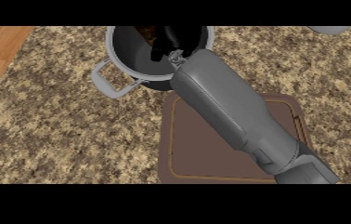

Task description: Pick the sweet potato from the tray and place it in the pot

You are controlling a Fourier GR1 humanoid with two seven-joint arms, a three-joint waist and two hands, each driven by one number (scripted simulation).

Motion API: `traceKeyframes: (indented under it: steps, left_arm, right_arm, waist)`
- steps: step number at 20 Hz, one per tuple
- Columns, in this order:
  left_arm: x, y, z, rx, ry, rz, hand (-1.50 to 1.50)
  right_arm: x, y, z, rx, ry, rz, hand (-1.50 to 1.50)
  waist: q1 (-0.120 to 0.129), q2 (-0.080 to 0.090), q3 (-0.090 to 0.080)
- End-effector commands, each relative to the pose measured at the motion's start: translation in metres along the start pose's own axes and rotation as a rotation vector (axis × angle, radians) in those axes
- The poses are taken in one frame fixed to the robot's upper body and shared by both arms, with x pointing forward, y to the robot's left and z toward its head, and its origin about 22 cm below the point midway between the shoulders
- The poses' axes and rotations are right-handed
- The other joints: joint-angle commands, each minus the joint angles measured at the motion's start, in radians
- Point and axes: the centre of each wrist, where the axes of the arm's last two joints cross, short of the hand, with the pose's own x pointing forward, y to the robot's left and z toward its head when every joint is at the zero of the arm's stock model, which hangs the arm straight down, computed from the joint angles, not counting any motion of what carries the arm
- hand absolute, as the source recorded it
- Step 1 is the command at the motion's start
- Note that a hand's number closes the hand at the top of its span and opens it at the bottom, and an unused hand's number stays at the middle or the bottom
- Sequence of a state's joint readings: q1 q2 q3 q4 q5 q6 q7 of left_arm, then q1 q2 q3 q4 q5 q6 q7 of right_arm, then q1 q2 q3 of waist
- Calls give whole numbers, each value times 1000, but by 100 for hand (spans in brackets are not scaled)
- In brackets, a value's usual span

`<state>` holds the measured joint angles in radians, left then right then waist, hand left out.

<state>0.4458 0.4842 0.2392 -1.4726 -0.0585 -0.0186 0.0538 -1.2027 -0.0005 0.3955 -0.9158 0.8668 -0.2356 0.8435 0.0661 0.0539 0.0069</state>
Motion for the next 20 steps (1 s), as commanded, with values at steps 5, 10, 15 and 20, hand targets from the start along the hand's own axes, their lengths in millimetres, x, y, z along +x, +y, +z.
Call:
traceKeyframes:
  steps: [5, 10, 15, 20]
  left_arm:
    - [97, -39, -31, -85, -414, 170, 0]
    - [97, -44, -31, -92, -398, 160, 0]
    - [96, -41, -31, -98, -405, 164, 0]
    - [98, -45, -36, -106, -394, 165, 0]
  right_arm:
    - [-18, 7, -17, 32, 20, -153, -150]
    - [-9, -6, -20, -83, -56, -294, -150]
    - [-9, -23, -25, -214, -54, -532, -150]
    - [-13, -25, -28, -183, -15, -661, -150]
  waist:
    - [-16, 2, -9]
    - [-17, -1, -7]
    - [-20, -8, -6]
    - [-20, -12, -7]
